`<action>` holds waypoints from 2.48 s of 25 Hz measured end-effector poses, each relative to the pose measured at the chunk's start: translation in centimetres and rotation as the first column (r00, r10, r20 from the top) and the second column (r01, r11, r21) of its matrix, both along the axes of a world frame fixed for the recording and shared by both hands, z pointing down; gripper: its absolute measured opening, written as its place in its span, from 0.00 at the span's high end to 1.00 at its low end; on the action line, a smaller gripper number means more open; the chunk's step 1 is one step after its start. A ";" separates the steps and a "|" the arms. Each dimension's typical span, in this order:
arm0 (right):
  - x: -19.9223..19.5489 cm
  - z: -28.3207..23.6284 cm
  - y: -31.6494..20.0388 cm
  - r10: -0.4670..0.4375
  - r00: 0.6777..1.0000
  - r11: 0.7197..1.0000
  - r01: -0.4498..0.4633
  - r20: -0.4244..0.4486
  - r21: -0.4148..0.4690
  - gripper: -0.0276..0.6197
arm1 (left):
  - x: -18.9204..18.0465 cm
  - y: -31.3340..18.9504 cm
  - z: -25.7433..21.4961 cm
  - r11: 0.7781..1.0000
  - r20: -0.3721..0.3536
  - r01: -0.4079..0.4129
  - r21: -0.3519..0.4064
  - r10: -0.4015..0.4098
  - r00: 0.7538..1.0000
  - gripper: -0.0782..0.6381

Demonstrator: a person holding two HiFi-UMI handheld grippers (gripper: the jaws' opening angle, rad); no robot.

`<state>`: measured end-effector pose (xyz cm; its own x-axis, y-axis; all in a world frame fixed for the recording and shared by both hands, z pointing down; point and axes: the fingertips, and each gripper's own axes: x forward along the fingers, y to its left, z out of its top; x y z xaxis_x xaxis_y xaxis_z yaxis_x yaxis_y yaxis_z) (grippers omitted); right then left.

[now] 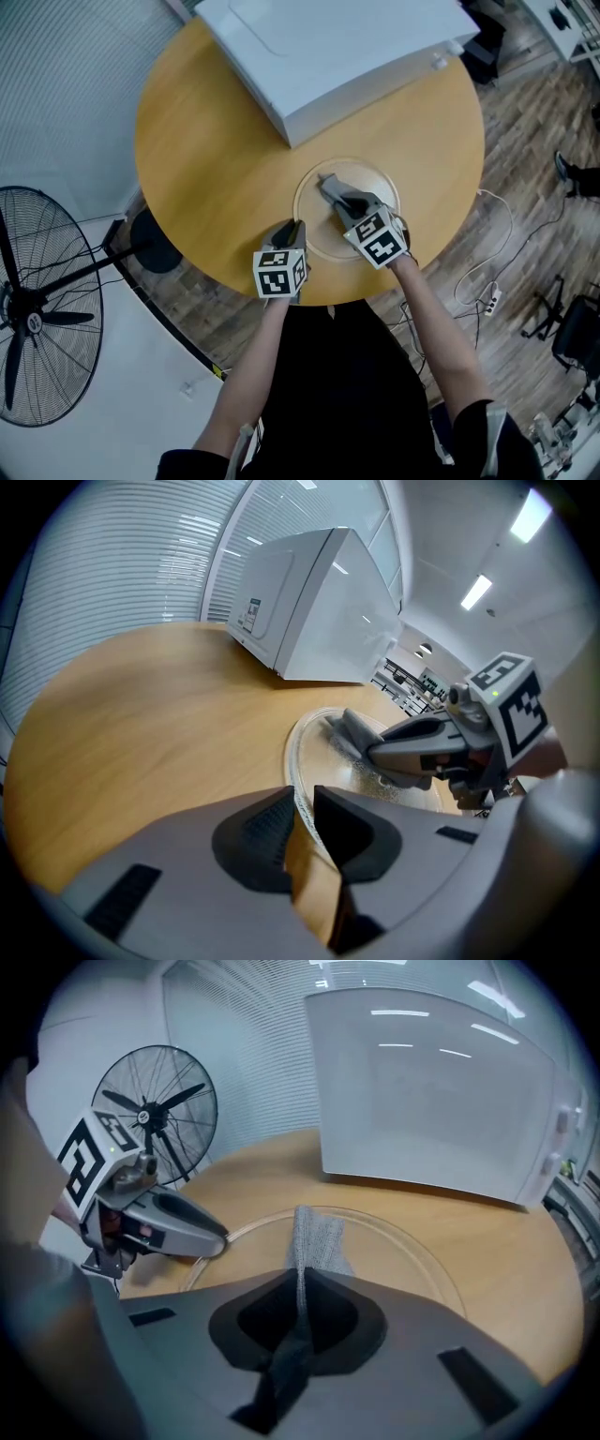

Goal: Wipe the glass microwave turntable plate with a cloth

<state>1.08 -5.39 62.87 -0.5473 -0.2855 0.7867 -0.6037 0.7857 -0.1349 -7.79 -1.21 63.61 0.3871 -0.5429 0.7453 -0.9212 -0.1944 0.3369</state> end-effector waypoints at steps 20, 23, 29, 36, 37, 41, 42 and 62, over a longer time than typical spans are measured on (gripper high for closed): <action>0.1 -2.5 5.5 -0.009 1.000 1.000 0.008 0.028 0.011 0.92 | 0.0 -0.1 -0.4 0.998 -0.024 -0.015 0.054 0.017 1.000 0.81; 1.2 -4.9 6.1 0.018 0.997 0.999 -0.022 0.074 0.050 0.92 | -0.5 0.4 -0.6 0.998 0.021 -0.020 0.055 0.018 1.000 0.80; 4.1 -9.3 7.4 0.169 0.971 0.981 -0.183 0.166 0.070 0.92 | -1.4 3.1 -3.9 0.992 0.102 -0.018 0.126 0.005 0.995 0.80; 4.8 -14.6 10.3 0.278 0.920 0.950 -0.306 0.276 0.064 0.92 | -2.0 7.0 -9.9 0.969 -0.008 0.002 0.249 0.000 1.000 0.82; 4.9 -15.5 10.8 0.287 0.913 0.945 -0.320 0.289 0.073 0.92 | -2.2 7.6 -10.7 0.965 -0.012 -0.009 0.262 0.012 1.000 0.84; 4.4 -18.5 13.1 0.297 0.897 0.930 -0.350 0.328 0.113 0.92 | -3.7 9.1 -14.7 0.942 -0.031 -0.032 0.334 0.045 0.998 0.84; 4.5 -19.2 13.9 0.303 0.892 0.925 -0.360 0.337 0.121 0.92 | -4.0 9.4 -15.9 0.933 -0.036 -0.036 0.357 0.053 0.998 0.84; 3.9 -29.2 25.1 0.408 0.772 0.763 -0.581 0.488 0.282 0.92 | -6.1 16.1 -28.9 0.813 -0.155 -0.140 0.565 0.272 0.950 0.89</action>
